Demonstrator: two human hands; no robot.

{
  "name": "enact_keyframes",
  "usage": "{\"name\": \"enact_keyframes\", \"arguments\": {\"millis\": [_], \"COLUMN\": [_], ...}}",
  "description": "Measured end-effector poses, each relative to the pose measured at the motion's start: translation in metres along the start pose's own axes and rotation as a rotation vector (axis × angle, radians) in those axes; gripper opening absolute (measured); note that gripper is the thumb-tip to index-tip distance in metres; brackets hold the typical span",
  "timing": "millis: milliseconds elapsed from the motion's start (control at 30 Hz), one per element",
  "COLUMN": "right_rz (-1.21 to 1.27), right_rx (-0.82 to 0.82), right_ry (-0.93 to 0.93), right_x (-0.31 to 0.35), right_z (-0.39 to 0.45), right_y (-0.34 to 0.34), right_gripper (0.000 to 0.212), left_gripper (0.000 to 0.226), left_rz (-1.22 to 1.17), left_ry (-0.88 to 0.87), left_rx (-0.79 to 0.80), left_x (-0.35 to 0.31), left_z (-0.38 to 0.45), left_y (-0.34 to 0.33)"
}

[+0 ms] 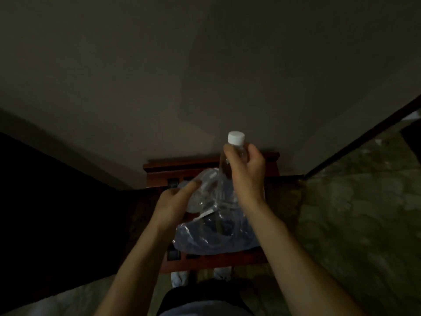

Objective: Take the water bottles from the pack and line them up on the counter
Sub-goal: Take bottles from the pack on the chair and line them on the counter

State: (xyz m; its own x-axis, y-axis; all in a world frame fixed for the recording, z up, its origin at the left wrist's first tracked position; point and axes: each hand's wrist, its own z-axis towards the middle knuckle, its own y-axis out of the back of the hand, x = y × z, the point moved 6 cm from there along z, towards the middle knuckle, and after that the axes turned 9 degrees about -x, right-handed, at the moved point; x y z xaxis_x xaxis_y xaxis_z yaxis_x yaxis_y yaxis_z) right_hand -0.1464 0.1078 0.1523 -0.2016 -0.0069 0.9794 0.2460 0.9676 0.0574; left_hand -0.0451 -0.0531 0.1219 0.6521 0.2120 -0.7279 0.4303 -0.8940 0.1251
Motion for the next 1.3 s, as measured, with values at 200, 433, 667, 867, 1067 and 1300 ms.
{"name": "enact_keyframes", "arguments": {"millis": [200,433,667,867,1067,1300], "right_rz": [0.11,0.124,0.066,0.255,0.331,0.412], "right_rx": [0.062,0.154,0.191,0.363,0.527,0.687], "right_ry": [-0.004,0.01,0.272,0.35,0.484,0.478], "right_x": [0.048,0.096,0.137,0.179,0.23,0.259], "right_z": [-0.015,-0.057,-0.168,-0.297,-0.403,-0.472], "right_y": [-0.019,-0.043,-0.103,-0.178,-0.249,-0.338], "right_gripper": [0.013,0.01,0.014,0.013,0.008,0.008], "left_gripper": [0.045,0.036,0.064,0.061,0.04,0.044], "left_rz": [-0.125,-0.235,-0.126,-0.111,-0.244,-0.158], "left_ry": [-0.092,-0.298,-0.602,-0.841,-0.925,-0.982], "left_rx": [0.074,0.106,0.017,-0.178,-0.411,-0.618], "left_x": [-0.03,-0.047,-0.045,-0.048,-0.061,-0.084], "left_z": [-0.029,-0.063,-0.111,-0.174,-0.228,-0.259], "left_y": [0.013,0.063,0.158,0.286,0.413,0.524]}}
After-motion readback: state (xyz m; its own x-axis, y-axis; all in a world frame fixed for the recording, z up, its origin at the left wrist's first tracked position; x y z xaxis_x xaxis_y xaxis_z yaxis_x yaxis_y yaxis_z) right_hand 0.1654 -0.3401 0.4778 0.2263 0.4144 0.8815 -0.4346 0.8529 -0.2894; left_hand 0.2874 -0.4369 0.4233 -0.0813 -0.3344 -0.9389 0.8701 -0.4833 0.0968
